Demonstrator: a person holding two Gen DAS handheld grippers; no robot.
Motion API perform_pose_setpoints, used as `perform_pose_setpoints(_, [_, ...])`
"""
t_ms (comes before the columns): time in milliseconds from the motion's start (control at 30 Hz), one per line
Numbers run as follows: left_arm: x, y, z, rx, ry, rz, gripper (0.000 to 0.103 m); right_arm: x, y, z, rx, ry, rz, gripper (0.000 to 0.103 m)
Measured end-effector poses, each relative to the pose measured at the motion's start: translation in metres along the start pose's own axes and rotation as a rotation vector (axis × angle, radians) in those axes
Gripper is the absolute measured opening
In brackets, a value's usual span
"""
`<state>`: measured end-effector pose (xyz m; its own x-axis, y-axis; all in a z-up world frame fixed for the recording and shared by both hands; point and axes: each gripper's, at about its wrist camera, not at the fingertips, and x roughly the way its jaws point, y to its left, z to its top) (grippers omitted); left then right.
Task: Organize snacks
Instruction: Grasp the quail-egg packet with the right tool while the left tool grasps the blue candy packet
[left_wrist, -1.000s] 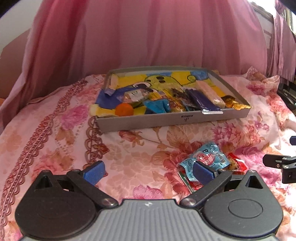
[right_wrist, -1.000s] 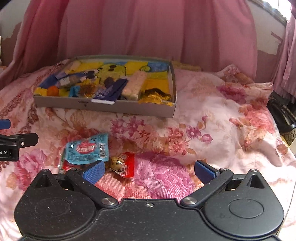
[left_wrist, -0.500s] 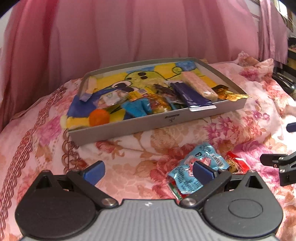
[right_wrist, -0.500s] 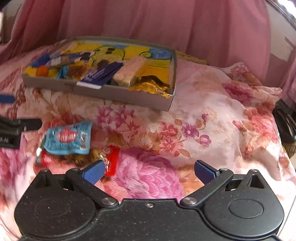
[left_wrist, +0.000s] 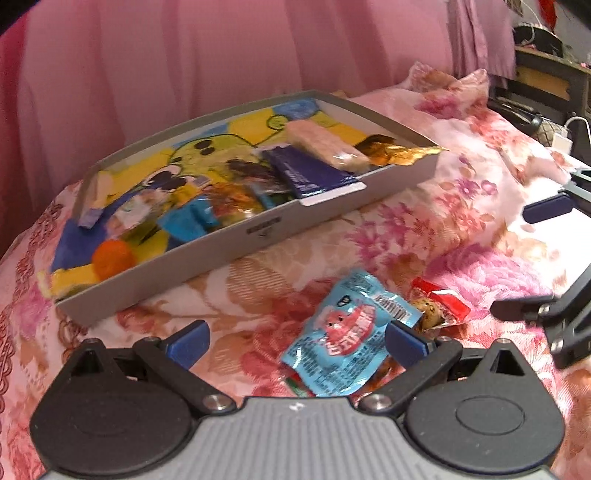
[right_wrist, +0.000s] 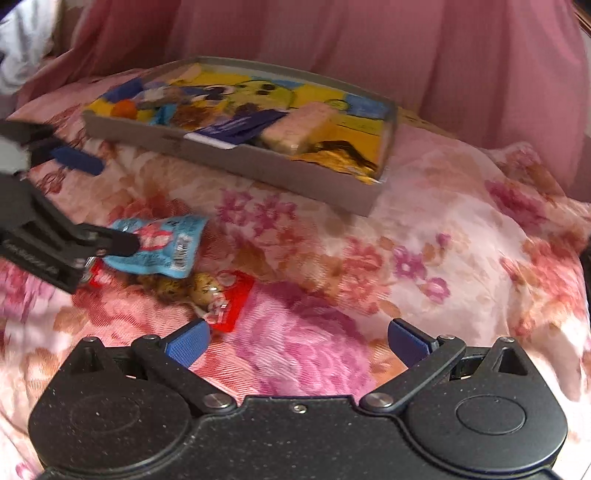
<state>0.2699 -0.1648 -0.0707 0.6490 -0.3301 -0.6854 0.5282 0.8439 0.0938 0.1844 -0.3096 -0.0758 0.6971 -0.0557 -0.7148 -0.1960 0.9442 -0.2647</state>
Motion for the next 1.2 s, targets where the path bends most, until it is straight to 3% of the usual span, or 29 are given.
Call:
perform_pose_setpoints(200, [0.010,-0.002,0.003,0.033,0.024,-0.024,0.103,0.002,0.013,0.000,-0.093,-0.026,0.047,0.102])
perform_pose_setpoints(400, [0.019,-0.007,0.004,0.075,0.071,-0.123,0.103,0.006,0.017,-0.001,-0.115,-0.010,0.060,0.102])
perform_pose_setpoints(567, [0.033,-0.013,0.005,0.104,0.121,-0.153,0.102,0.007,0.016,-0.001,-0.113,-0.008,0.065,0.102])
perform_pose_setpoints(767, [0.045,0.002,0.009,0.031,0.157,-0.236,0.097,0.008,0.017,-0.002,-0.121,-0.025,0.084,0.102])
perform_pose_setpoints(933, [0.040,0.014,0.003,-0.029,0.152,-0.297,0.076,0.007,0.025,0.001,-0.152,-0.039,0.096,0.102])
perform_pose_setpoints(1200, [0.034,0.030,0.000,-0.154,0.171,-0.293,0.068,0.007,0.041,0.001,-0.226,-0.058,0.122,0.102])
